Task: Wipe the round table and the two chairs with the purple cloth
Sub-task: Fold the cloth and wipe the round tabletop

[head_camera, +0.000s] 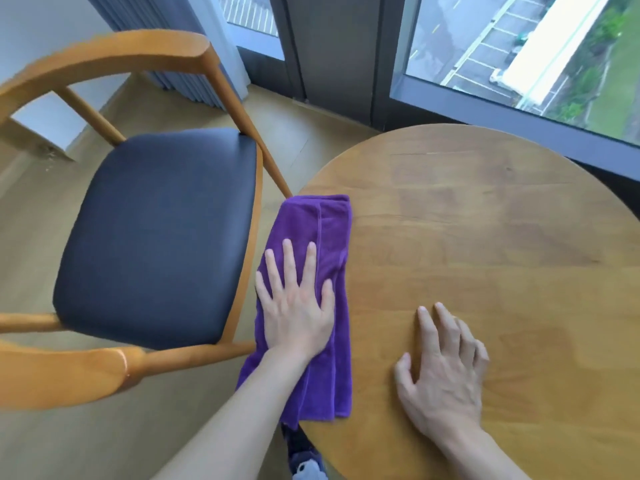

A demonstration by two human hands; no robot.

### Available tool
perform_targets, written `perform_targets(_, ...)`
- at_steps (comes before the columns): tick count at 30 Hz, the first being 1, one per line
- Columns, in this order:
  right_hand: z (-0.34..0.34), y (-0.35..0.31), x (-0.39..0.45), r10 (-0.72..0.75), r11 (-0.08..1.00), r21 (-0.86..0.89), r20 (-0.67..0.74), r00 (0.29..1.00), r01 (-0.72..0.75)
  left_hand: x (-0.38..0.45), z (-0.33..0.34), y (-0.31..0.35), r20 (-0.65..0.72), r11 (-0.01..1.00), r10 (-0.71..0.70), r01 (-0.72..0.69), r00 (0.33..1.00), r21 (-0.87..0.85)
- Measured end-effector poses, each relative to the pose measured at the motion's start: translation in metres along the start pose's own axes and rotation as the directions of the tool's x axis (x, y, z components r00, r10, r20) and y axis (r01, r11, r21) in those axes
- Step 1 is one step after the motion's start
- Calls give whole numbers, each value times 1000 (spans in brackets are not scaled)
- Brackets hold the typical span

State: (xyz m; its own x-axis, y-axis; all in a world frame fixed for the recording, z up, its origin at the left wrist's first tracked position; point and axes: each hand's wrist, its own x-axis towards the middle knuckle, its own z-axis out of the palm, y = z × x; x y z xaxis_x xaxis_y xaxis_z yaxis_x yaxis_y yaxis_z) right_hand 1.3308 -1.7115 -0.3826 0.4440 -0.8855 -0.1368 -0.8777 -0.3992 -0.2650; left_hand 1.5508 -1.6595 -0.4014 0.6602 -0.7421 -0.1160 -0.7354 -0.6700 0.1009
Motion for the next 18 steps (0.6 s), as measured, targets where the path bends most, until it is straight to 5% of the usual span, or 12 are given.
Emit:
perform_targets(10, -17, 2, 143, -227, 958, -143, 159, 961, 250, -99, 10, 13, 8, 998, -62, 62, 998, -1)
perform_targets(18, -16, 2, 139, -253, 956, -131, 95, 963, 264, 85, -16, 28, 57, 997, -47, 50, 997, -53)
